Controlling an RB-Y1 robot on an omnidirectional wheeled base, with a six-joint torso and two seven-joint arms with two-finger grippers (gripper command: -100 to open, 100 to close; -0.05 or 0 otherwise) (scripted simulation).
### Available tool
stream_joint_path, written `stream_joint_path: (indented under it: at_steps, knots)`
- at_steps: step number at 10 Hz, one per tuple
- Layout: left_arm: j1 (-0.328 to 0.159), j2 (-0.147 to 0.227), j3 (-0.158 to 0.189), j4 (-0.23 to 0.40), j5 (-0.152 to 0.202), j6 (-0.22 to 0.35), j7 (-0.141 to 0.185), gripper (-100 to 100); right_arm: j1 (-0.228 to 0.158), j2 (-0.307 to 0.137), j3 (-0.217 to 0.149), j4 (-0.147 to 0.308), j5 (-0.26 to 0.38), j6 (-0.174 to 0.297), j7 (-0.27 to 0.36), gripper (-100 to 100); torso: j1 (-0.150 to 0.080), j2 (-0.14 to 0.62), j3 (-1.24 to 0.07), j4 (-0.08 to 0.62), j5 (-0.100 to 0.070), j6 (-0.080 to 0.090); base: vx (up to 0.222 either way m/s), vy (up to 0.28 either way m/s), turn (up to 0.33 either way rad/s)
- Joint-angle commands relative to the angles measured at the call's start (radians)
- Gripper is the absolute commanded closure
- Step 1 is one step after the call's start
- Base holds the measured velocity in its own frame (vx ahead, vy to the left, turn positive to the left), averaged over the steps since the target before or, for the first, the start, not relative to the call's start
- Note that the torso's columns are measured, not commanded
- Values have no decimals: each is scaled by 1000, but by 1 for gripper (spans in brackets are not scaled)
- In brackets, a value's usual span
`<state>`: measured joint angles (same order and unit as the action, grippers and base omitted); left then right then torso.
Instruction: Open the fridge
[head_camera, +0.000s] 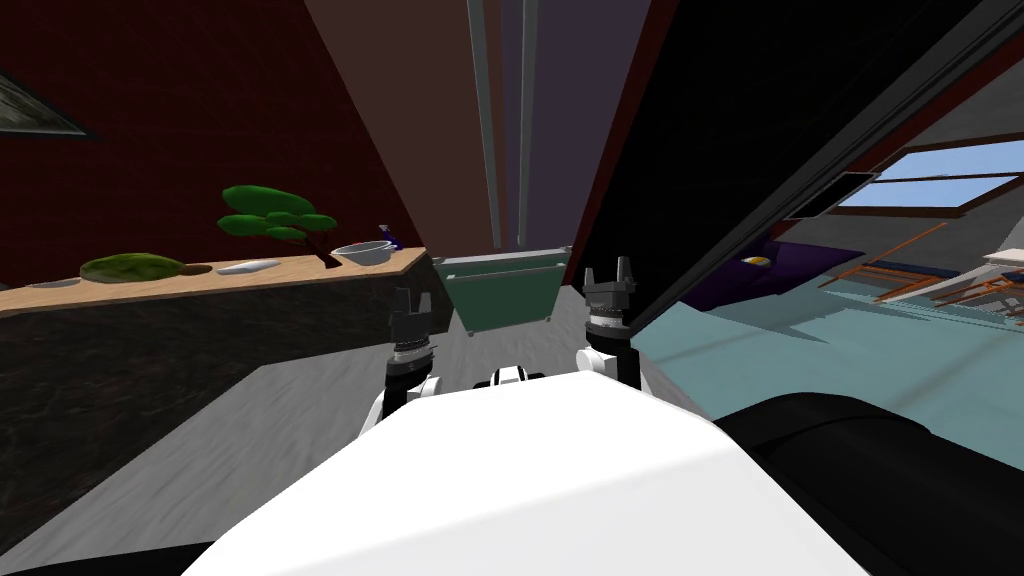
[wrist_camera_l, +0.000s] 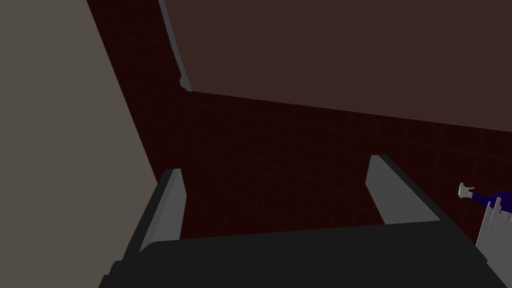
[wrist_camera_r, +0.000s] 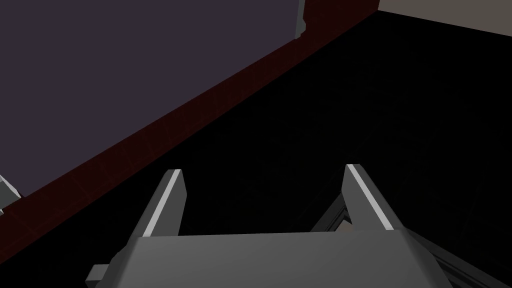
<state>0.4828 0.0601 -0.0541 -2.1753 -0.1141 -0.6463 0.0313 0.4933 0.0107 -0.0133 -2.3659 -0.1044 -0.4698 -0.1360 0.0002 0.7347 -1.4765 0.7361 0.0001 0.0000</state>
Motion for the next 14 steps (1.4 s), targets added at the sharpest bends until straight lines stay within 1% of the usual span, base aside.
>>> stream_joint_path:
  at_steps: [1, 4, 7, 11, 12, 14]
  knots:
    - [-11, 37, 3, 53, 1, -30, -3, -100, 0, 0, 0, 0, 0, 0, 0, 0, 0, 2, 0, 1, 0, 0, 84, 4, -5]
    - [-21, 71, 9, 125, 3, -73, -6, -100, 0, 0, 0, 0, 0, 0, 0, 0, 0, 4, 1, 2, 0, 0, 94, 8, -4]
    - [-33, 96, 17, 212, 6, -125, -10, -100, 0, 0, 0, 0, 0, 0, 0, 0, -1, 2, 0, 2, 0, 0, 125, 8, -5]
    - [-52, 115, 28, 335, 11, -204, -16, -100, 0, 0, 0, 0, 0, 0, 0, 0, -1, 3, 1, 2, 0, 0, 130, 3, -6]
    - [-52, 115, 28, 348, 11, -204, -16, -100, 0, 0, 0, 0, 0, 0, 0, 0, 1, 2, 0, 2, 0, 0, 114, 10, -4]
    - [-63, 121, 34, 413, 14, -248, -19, -100, 0, 0, 0, 0, 0, 0, 0, 0, 0, 5, 2, 2, 0, 0, 107, 4, -5]
